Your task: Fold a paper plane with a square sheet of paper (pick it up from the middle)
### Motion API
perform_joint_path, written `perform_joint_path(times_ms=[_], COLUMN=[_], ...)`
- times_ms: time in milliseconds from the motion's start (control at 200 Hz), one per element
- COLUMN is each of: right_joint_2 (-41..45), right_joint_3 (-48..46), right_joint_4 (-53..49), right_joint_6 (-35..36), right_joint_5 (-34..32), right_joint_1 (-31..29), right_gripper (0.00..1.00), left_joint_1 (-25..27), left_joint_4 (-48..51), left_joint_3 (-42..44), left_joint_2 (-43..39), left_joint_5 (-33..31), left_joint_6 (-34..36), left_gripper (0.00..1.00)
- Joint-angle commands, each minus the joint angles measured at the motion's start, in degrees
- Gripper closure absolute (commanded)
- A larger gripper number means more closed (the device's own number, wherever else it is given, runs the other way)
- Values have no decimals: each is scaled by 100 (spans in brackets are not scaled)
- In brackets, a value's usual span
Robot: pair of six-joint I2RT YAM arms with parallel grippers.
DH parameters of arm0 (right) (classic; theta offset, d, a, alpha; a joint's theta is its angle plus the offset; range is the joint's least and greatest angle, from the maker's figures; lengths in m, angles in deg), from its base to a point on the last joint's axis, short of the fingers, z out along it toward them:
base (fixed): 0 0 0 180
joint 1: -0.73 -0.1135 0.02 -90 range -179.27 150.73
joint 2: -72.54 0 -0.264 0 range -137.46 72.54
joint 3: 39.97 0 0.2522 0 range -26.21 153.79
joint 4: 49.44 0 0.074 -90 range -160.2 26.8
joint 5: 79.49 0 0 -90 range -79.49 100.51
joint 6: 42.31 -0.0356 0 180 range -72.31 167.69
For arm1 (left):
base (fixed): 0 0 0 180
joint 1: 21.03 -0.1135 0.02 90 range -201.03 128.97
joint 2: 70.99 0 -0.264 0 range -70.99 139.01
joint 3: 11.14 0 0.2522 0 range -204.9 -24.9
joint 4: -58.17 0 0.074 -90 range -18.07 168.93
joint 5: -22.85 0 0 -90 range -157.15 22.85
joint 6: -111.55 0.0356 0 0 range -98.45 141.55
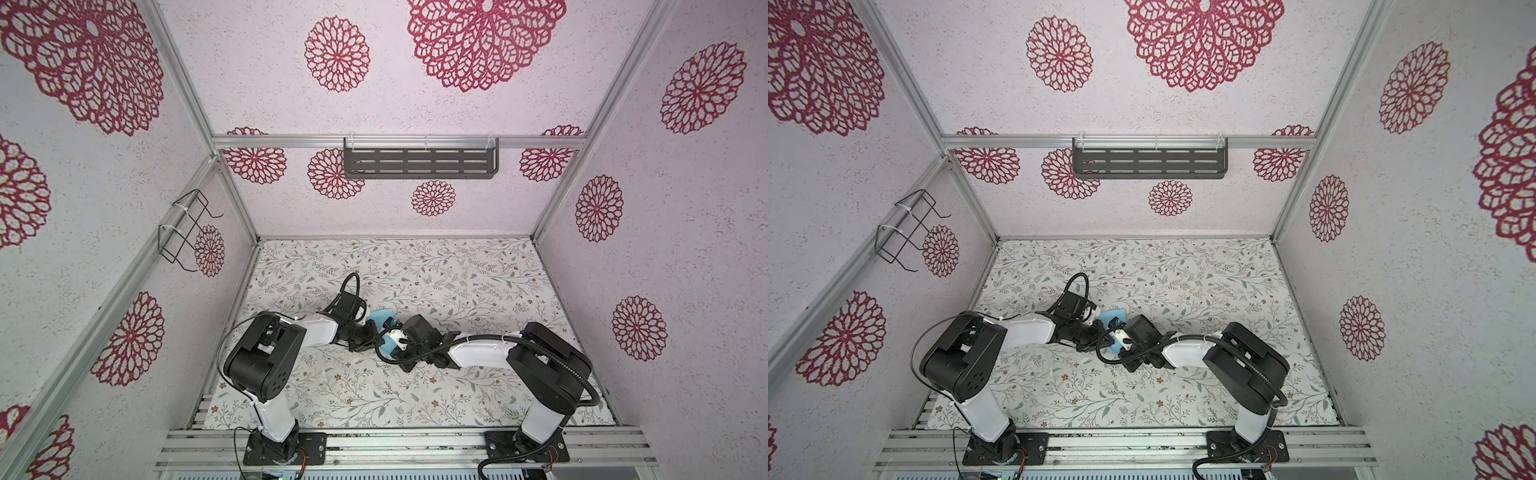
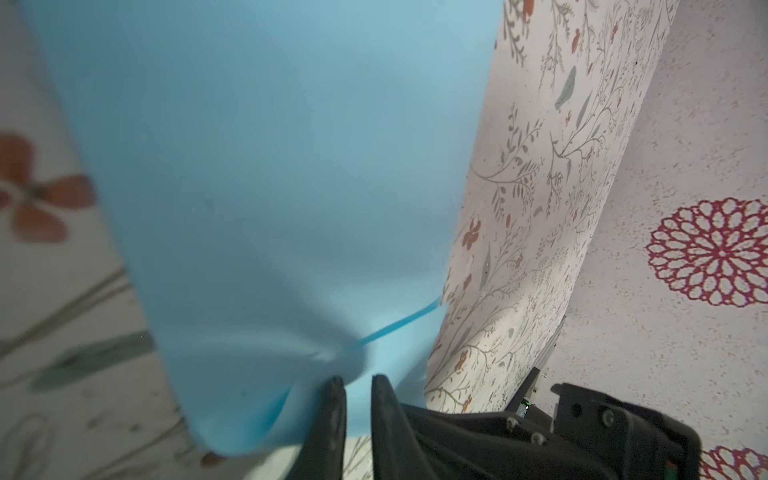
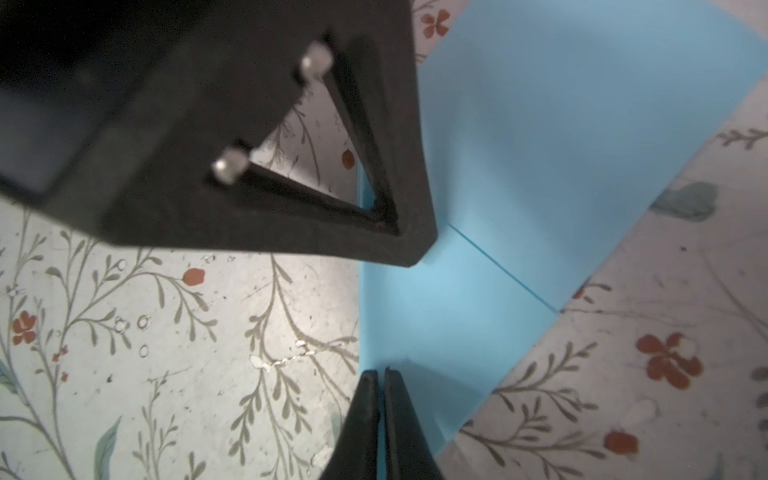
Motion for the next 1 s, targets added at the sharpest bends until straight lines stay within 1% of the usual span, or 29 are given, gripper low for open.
perform_joint_path(times_ms=[0, 135, 230, 320, 430, 670, 996], right_joint_2=[-276, -311, -337, -348, -373, -398, -330], right_joint_3=[-72, -35, -20, -9, -12, -49, -113], right_joint_4=[-701, -696, -698, -707, -735, -716, -784], right_joint_6=[-184, -230, -250, -252, -259, -286, -277], right_joint_5=[-164, -120, -102, -98, -110, -102, -107], right_joint_1=[-32, -32, -36, -37, -27, -25, -12], right_gripper=[89, 89, 89, 89, 89, 89, 89], left_joint_1=[-44, 6, 43, 43, 48, 49, 43], left_joint_4=[242, 454, 653, 763, 815, 1111, 1811], left_joint_3=[-113, -118, -157, -221, -309, -485, -700], left_joint_2=[-391, -467, -350, -210, -74, 102, 372], left_joint_5=[-92, -156, -271, -366, -399, -732, -1382], left_joint_6=[173, 154, 212, 225, 219, 299, 691], left_gripper=[83, 87, 91, 92, 93, 94, 95])
